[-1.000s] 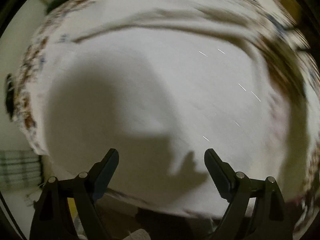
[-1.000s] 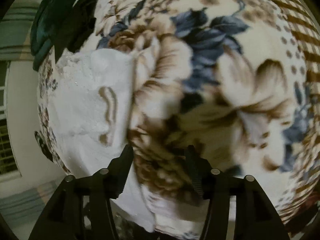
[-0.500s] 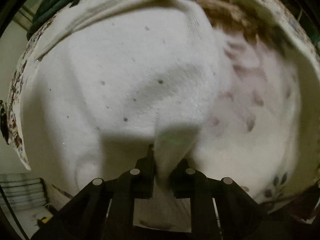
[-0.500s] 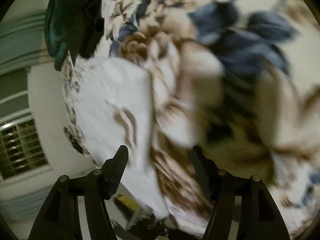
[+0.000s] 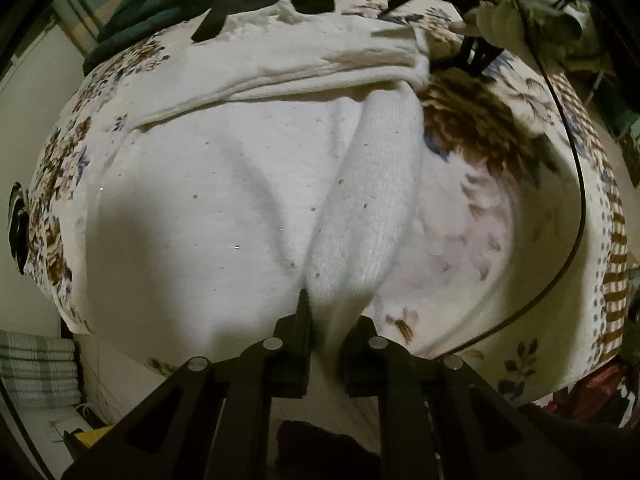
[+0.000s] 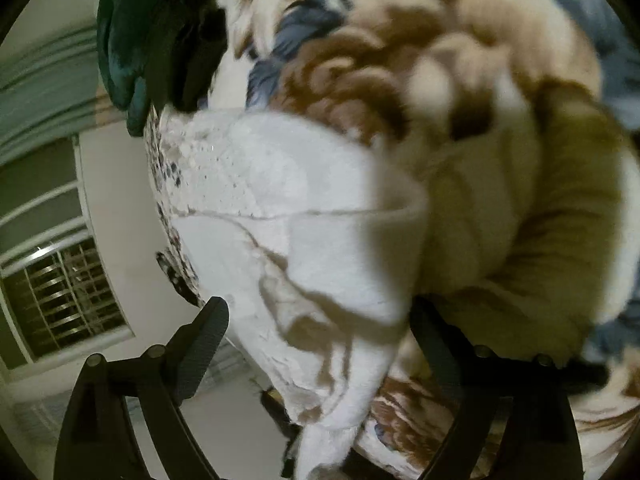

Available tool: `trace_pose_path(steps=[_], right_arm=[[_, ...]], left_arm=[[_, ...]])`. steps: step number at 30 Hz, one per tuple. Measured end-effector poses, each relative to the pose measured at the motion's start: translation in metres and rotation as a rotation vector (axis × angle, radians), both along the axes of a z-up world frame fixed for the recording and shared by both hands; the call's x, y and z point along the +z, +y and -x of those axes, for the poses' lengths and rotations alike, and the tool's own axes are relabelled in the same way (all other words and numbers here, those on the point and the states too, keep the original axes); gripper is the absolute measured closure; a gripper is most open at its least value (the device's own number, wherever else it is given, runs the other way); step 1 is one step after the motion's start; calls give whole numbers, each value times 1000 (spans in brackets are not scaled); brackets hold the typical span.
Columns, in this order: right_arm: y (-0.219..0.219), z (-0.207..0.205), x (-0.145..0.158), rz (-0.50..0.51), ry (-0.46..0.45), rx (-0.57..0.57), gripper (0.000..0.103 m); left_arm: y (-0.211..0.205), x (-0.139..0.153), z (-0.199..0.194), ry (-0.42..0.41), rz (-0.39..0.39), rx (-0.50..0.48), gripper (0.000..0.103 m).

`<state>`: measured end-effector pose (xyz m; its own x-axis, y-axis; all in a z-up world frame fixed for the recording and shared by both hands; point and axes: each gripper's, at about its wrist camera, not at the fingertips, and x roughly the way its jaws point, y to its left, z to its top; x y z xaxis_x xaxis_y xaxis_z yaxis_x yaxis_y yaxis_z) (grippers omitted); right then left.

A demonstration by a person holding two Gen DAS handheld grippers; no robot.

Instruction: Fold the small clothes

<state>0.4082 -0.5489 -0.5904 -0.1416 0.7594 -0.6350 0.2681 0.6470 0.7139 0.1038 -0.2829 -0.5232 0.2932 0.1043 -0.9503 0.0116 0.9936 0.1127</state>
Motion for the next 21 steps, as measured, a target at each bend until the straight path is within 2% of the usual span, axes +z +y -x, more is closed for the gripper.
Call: trace_pose_path(steps=[1, 2, 3, 8, 12, 17, 21], right_arm=[[7, 0, 2, 28, -8, 22, 38], [12, 0, 5, 66, -12, 50, 76], [20, 0, 7, 113, -7, 67, 82], [49, -8, 53, 177, -68, 54, 87], [101, -24, 104, 217, -122, 86, 87], [211, -45, 147, 318, -164, 182, 88], [316, -56, 150, 422, -197, 259, 88]], left_arm=[[1, 4, 4, -1, 3, 6, 94], [5, 8, 4, -3, 8, 15, 94], [10, 13, 4, -8, 15, 25, 94], [46, 34, 4, -37, 64, 97, 95], [98, 50, 3, -59, 161, 211, 95], [166, 54, 3, -64, 305, 354, 95], [225, 45, 8, -60, 386, 438, 95]])
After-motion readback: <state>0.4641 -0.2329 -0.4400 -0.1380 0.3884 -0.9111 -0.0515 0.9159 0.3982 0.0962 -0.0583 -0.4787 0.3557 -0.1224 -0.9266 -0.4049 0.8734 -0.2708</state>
